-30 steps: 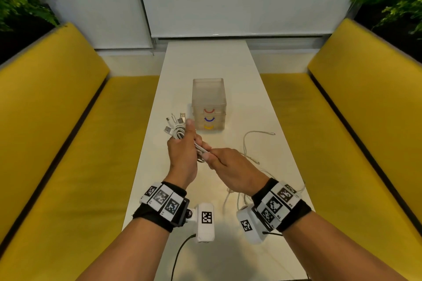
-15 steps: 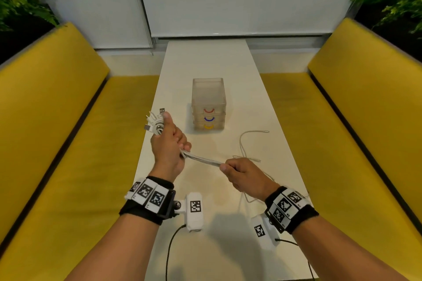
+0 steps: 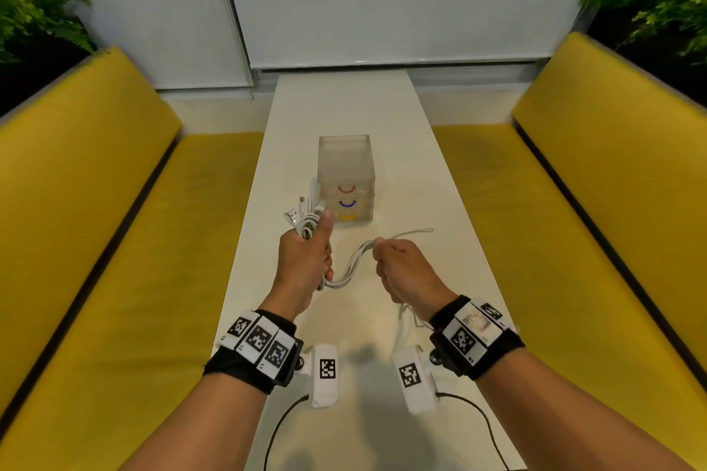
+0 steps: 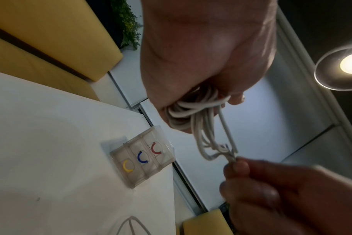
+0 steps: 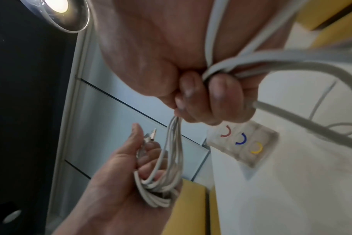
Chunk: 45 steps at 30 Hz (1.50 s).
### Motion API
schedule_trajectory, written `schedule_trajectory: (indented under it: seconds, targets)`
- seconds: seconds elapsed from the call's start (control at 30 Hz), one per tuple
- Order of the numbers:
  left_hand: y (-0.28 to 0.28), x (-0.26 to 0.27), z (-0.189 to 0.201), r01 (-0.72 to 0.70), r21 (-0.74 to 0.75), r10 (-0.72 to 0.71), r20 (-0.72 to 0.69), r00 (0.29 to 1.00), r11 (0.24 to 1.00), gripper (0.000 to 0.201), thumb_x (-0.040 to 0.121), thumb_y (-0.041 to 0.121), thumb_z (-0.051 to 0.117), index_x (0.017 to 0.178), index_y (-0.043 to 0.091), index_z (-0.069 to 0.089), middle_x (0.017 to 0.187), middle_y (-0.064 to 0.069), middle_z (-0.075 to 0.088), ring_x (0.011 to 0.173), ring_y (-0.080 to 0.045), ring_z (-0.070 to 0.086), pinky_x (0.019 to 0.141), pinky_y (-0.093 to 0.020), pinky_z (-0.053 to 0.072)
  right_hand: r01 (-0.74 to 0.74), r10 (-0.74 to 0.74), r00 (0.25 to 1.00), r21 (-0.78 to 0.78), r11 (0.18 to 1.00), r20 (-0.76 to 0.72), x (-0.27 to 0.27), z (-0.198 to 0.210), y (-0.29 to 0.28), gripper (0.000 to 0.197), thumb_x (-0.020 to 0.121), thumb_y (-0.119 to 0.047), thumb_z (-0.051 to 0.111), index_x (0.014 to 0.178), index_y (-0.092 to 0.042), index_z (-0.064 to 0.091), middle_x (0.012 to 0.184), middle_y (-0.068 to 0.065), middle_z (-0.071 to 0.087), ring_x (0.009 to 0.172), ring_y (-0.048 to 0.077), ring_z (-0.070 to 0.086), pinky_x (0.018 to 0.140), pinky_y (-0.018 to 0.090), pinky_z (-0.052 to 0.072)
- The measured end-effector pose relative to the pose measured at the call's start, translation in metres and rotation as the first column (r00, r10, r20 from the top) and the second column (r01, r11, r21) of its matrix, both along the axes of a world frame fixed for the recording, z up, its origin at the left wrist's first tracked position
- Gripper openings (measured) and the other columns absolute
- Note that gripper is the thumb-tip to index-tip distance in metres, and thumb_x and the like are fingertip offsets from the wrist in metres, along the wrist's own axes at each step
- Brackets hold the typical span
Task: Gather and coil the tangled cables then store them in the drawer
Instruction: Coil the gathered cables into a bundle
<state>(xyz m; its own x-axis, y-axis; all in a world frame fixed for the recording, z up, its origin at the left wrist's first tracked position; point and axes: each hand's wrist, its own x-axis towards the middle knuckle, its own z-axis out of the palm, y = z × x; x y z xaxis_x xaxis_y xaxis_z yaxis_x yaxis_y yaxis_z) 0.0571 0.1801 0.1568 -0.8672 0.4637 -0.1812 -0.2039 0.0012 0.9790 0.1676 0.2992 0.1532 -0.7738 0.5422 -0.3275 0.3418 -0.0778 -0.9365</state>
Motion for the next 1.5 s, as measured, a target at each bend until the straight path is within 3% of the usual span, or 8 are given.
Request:
schedule_trajectory:
  seconds: [0.27,0.57,0.7,0.8,0.97,1.1,1.23,1.5]
  targets:
    - [-0.001,0.006,0.0,0.117,-0.009,-0.117,-0.154,0.981,0.993,0.052,0.061,0.057,0.087,0.085,0.013,0.072,0.065,-0.015,0.06,0.046,-0.021,0.047,0.053,-0.043,0.042,-0.118,0.101,0.983,-0.105,0.987,-0.155,-0.017,0.034,-0.006,0.031,0.097,-0.015,0.039,0.074,-0.014,0.059,0.061,0.0,0.028,0.047,0.013,0.023,0.048,0.027,0.014]
    - [0.0,0.006,-0.001,0.167,-0.106,-0.184,-0.179,0.966,0.98,0.026,0.087,0.034,0.08,0.083,0.01,0.07,0.06,-0.005,0.059,0.047,-0.018,0.05,0.053,-0.035,0.043,-0.182,0.189,0.973,0.067,0.981,-0.135,-0.019,0.036,0.011,0.026,0.103,-0.024,0.049,0.085,-0.007,0.056,0.066,0.006,0.033,0.047,0.013,0.023,0.047,0.027,0.016]
    - [-0.002,0.004,-0.008,0.251,-0.05,-0.255,-0.09,0.963,0.967,0.017,0.092,0.034,0.075,0.098,0.018,0.073,0.08,-0.005,0.072,0.071,-0.017,0.066,0.07,-0.037,0.053,-0.182,0.195,0.975,0.123,0.976,-0.106,-0.016,0.039,0.015,0.023,0.1,-0.027,0.059,0.1,-0.004,0.062,0.065,0.008,0.043,0.04,0.01,0.028,0.043,0.023,0.02]
    - [-0.006,0.002,-0.013,0.309,0.016,-0.309,-0.035,0.95,0.951,0.018,0.095,0.022,0.071,0.111,0.015,0.074,0.103,-0.018,0.077,0.095,-0.036,0.073,0.088,-0.049,0.056,-0.18,0.206,0.966,0.17,0.969,-0.153,-0.015,0.038,0.012,0.021,0.101,-0.017,0.057,0.094,0.002,0.061,0.065,0.003,0.059,0.036,-0.001,0.047,0.039,0.015,0.035]
    - [-0.009,0.003,-0.01,0.293,0.009,-0.293,0.029,0.956,0.956,0.008,0.099,0.007,0.063,0.096,0.006,0.07,0.074,-0.014,0.066,0.051,-0.018,0.056,0.055,-0.031,0.052,-0.244,0.264,0.964,0.51,0.825,0.034,-0.026,0.011,0.02,0.04,0.096,-0.044,0.058,0.072,-0.013,0.069,0.071,-0.009,0.07,0.071,0.011,0.062,0.078,0.039,0.053]
    - [-0.008,0.004,-0.011,0.207,-0.002,-0.207,0.053,0.977,0.978,0.02,0.099,0.02,0.067,0.085,0.005,0.068,0.062,-0.011,0.048,0.045,-0.014,0.039,0.051,-0.03,0.041,-0.235,0.243,0.968,0.541,0.808,0.058,-0.026,0.013,0.021,0.055,0.094,-0.057,0.055,0.064,-0.012,0.065,0.05,-0.012,0.057,0.049,0.004,0.048,0.056,0.027,0.039]
    - [-0.007,0.004,-0.008,0.142,0.033,-0.144,0.079,0.986,0.989,0.028,0.098,0.025,0.069,0.08,0.004,0.063,0.057,-0.008,0.043,0.043,-0.015,0.035,0.048,-0.028,0.037,-0.283,0.321,0.947,0.398,0.873,-0.031,-0.021,0.008,0.024,0.051,0.099,-0.044,0.056,0.065,-0.006,0.059,0.039,-0.013,0.039,0.036,0.004,0.033,0.045,0.013,0.028]
    - [-0.017,-0.009,0.005,0.125,0.118,-0.137,0.091,0.986,0.985,0.028,0.098,0.021,0.068,0.075,0.007,0.059,0.05,0.002,0.034,0.042,-0.012,0.03,0.046,-0.026,0.033,-0.329,0.396,0.918,0.581,0.745,0.013,-0.01,-0.015,0.031,0.063,0.094,-0.063,0.042,0.069,-0.005,0.038,0.064,-0.002,0.034,0.059,0.013,0.03,0.057,0.032,0.028]
